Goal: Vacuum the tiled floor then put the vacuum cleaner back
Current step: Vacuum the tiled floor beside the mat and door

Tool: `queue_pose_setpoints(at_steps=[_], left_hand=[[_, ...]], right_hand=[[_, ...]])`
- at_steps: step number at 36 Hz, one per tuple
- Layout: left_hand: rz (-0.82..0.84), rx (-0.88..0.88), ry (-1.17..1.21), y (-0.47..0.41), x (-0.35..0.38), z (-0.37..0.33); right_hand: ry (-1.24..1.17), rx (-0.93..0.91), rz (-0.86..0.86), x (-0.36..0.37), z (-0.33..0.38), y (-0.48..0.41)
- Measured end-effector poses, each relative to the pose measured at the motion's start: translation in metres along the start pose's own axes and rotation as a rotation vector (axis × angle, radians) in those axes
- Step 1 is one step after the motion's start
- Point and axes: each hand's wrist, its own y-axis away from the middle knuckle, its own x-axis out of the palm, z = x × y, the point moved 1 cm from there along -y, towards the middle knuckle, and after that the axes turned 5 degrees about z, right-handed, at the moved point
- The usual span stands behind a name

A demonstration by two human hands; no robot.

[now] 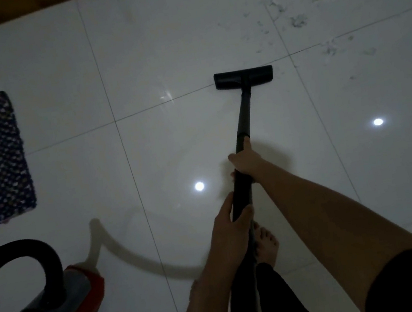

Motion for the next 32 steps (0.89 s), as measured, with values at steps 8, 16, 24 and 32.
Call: queue_pose_setpoints(at_steps=[8, 16, 24, 32], left_hand=[[-0.017, -0.004, 0.037, -0.036, 0.006, -0.022], [0.007, -0.037, 0.093, -0.028, 0.011, -0.029], [0.024, -0.015, -0.091, 0.042, -0.013, 0.031], [0.056, -0.106, -0.097, 0.160, -0.061, 0.099]], right_hand=[[-0.032, 0.006, -0.002, -0.022, 0.034, -0.024], [0.022, -0.039, -0.093, -0.021, 0.031, -0.013], [-0.072, -0.042, -0.131, 0.028, -0.034, 0.054], [-0.168, 0.010, -0.139, 0.120, -0.110, 0.141]])
